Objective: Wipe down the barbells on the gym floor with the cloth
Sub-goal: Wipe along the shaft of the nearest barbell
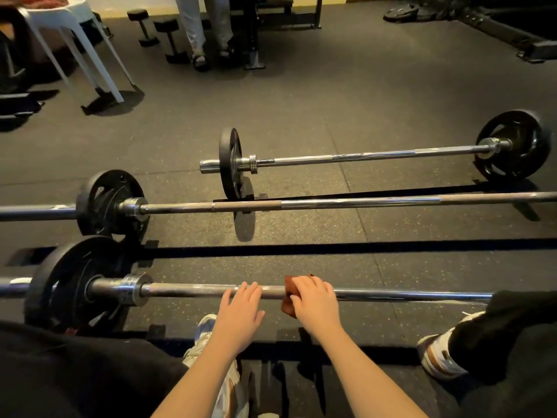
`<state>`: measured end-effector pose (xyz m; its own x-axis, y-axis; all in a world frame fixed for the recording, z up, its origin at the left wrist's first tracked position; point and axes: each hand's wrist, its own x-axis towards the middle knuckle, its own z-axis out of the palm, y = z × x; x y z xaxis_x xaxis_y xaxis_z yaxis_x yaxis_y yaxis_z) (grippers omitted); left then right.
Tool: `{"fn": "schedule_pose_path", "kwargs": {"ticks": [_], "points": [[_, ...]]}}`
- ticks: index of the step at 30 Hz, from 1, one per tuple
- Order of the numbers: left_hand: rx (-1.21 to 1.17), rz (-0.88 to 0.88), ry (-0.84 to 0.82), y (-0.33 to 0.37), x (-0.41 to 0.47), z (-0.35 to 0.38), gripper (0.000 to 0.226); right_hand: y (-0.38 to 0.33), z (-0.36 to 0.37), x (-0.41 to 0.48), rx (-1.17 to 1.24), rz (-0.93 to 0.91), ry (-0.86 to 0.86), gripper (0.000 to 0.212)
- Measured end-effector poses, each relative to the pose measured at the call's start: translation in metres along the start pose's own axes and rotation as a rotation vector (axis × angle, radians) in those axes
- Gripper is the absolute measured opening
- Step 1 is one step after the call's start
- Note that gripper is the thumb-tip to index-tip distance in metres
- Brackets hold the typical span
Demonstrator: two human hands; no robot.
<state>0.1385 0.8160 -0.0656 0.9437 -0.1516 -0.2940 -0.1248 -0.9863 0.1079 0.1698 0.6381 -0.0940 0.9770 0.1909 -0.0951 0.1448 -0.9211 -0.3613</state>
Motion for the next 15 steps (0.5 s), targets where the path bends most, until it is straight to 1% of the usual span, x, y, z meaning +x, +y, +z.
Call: {"fn": "schedule_pose_path", "kwargs": {"ticks": [3, 5, 6, 7, 9, 10, 12, 13, 15], "points": [[-0.039, -0.048, -0.008, -0.009, -0.003, 0.001, 0.055, 0.015, 0.003, -0.006, 0.040, 0.163, 0.126, 0.020], [-0.050, -0.079, -0.012, -0.016, -0.004, 0.002, 0.056, 0.008, 0.010, -0.006, 0.024, 0.230, 0.145, 0.023], [-0.052, -0.091, -0.007, -0.018, -0.005, 0.004, 0.057, 0.000, 0.015, -0.005, 0.005, 0.234, 0.118, 0.028], [-0.057, -0.099, 0.002, -0.020, -0.005, 0.005, 0.057, -0.010, 0.018, -0.003, -0.004, 0.208, 0.075, 0.034], [-0.056, -0.099, 0.021, -0.022, -0.005, 0.006, 0.057, -0.027, 0.023, 0.004, -0.013, 0.069, 0.023, 0.041], [-0.050, -0.095, 0.026, -0.022, -0.006, 0.007, 0.057, -0.031, 0.023, 0.006, -0.011, 0.005, 0.016, 0.040], [-0.050, -0.089, 0.028, -0.023, -0.008, 0.008, 0.058, -0.029, 0.018, 0.011, -0.036, -0.065, -0.002, 0.032], [-0.054, -0.084, 0.025, -0.024, -0.009, 0.008, 0.059, -0.023, 0.017, 0.011, -0.035, -0.073, 0.004, 0.027], [-0.065, -0.071, 0.022, -0.028, -0.012, 0.008, 0.060, -0.008, 0.015, 0.010, 0.033, -0.002, 0.097, 0.025]]}}
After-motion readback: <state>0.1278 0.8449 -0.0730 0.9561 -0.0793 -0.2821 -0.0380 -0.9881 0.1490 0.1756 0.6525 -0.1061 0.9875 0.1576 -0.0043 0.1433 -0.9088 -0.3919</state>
